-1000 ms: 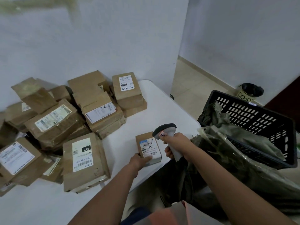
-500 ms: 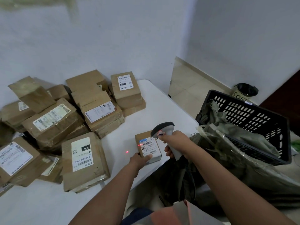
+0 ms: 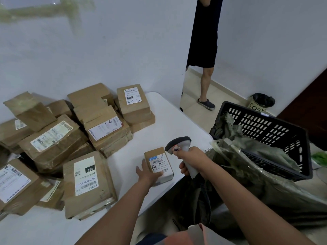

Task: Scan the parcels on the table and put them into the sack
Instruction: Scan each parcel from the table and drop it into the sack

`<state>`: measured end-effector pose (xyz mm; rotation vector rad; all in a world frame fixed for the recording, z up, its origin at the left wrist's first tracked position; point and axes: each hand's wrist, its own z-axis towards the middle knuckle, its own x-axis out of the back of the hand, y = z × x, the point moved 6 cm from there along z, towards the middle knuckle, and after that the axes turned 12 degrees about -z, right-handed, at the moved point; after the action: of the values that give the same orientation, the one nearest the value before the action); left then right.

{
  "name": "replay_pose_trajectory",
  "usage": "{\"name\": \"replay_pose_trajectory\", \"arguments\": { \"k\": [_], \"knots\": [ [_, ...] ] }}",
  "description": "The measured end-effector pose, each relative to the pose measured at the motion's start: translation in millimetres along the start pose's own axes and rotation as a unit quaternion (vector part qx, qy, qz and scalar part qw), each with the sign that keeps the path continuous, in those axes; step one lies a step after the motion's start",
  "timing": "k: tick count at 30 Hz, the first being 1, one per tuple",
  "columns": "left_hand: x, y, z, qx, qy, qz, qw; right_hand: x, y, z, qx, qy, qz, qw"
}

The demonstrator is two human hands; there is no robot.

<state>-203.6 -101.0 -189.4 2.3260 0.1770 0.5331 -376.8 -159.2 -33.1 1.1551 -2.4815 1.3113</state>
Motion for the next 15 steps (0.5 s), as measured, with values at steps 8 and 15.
{"name": "replay_pose_trajectory", "arguments": {
  "k": [8, 15],
  "knots": [
    [-36.5, 43.8, 17.7, -0.109, -0.029, 0.322, 0.94, 29.9, 20.5, -4.4, -0.029, 0.033, 0.06, 0.997],
    [-56.9, 47.2, 35.1, -0.11, -0.049, 0.386, 0.915, 62.3, 47.2, -7.2, -0.033, 0.094, 0.125, 0.987]
  ]
}}
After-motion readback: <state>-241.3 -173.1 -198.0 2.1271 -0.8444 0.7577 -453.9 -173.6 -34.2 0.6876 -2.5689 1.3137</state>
